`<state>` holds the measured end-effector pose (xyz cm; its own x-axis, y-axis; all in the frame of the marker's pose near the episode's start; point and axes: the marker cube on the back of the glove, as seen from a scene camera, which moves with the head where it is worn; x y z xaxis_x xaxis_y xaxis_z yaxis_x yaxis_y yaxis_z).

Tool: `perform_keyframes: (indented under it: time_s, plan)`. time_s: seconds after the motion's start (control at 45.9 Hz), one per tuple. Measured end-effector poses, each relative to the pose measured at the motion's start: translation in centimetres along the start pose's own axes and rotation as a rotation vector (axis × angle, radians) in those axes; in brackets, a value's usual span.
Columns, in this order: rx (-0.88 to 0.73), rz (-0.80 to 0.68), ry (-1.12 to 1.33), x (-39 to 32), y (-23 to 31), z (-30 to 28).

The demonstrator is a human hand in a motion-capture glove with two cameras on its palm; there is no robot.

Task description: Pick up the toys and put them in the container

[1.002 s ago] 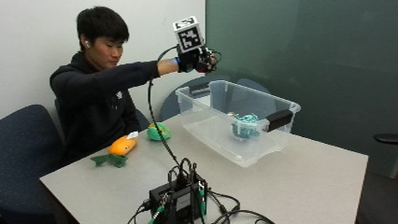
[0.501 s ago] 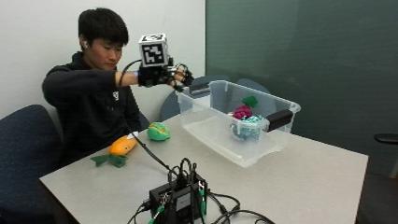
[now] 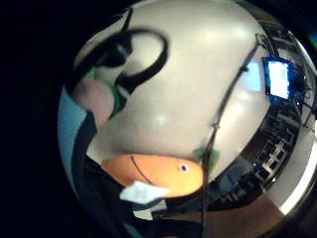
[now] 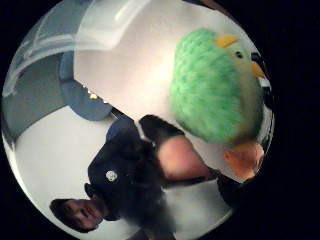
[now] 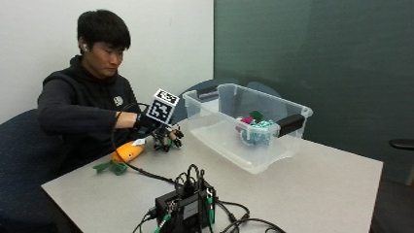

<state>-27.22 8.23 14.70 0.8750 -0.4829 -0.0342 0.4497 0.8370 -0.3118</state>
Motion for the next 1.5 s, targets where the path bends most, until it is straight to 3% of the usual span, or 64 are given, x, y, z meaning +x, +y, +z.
perform_keyframes:
  time_s: [0.348, 0.588, 0.697, 0.784, 0.871, 0.937, 1.002, 1.198, 1.329, 1.503]
  plan:
    - [0.22, -0.112, -0.097, -0.7, -0.7, -1.9]
    - [0.614, -0.153, -0.318, -0.5, 0.9, -18.0]
    - [0.716, -0.14, -0.376, -2.3, -0.6, -24.6]
    - [0.67, -0.148, -0.387, -5.0, -3.5, -26.6]
    - [0.49, -0.101, -0.388, -4.9, -6.9, -26.6]
    - [0.335, -0.17, -0.281, -7.4, -8.0, -24.3]
    - [0.323, -0.219, -0.243, -8.1, -7.7, -23.0]
    - [0.371, -0.194, -0.268, 0.7, -1.6, -21.9]
    - [0.271, -0.328, -0.05, 3.5, 4.7, -16.5]
    - [0.171, -0.232, 0.018, 8.7, 9.9, -7.6]
